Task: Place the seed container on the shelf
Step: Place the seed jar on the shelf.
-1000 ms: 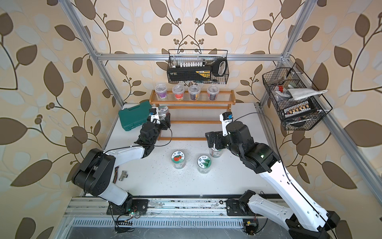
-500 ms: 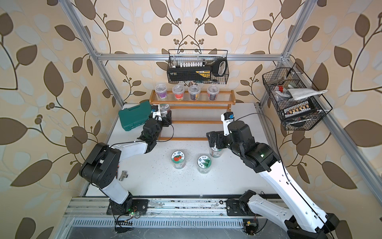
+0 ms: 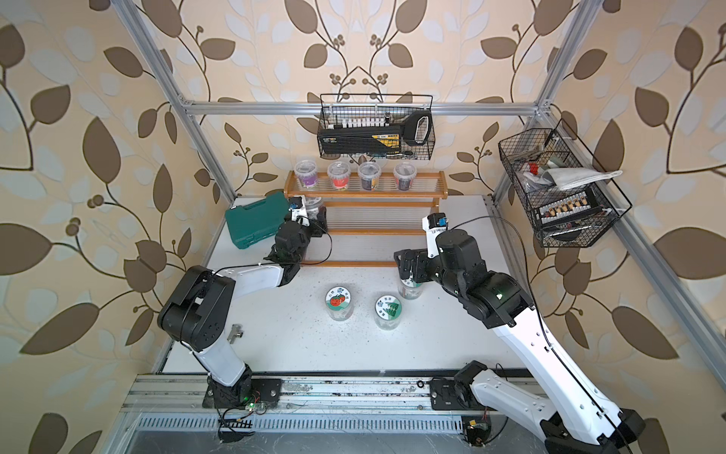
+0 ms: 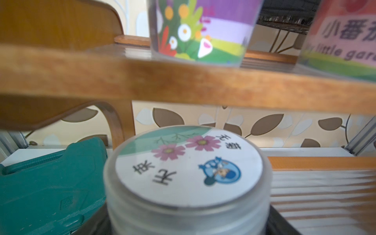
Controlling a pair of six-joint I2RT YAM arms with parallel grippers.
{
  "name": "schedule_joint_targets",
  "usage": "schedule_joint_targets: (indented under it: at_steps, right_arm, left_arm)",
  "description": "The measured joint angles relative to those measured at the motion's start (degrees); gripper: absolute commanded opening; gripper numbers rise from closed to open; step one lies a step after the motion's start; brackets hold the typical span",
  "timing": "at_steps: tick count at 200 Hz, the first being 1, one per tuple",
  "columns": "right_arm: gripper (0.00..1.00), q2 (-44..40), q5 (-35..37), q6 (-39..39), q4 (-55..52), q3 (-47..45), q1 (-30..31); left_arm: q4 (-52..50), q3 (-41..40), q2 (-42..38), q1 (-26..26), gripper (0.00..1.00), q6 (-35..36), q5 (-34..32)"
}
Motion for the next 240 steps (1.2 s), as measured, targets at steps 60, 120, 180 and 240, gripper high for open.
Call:
schedule_joint_targets:
  at_steps: [60,120,180,240]
  right_arm:
    - [0.99,-0.4,-0.7,0.0,0.2,-0.5,-0.8]
    - [0.99,-0.5,-1.2,0.0,0.4,-0.7,-1.2]
    - [0.99,-0.5,-1.9,0.0,0.7,-1.1,-1.4]
    - [0.99,-0.5,-2.1,0.0,0.9,-1.4,-1.5]
  left_arm:
    - [-1.0,0.5,0.0,0.0,0.75,-1.1,0.1]
    - [-1.4,0.5,-0.1,0.0,0.85,-1.2,0.4]
    - [-4.1,0.3,-1.7,0.0,0.90,-0.9,2.2]
    - [-6.4,0.1,-3.0,-0.1,0.92,-1.0,2.6]
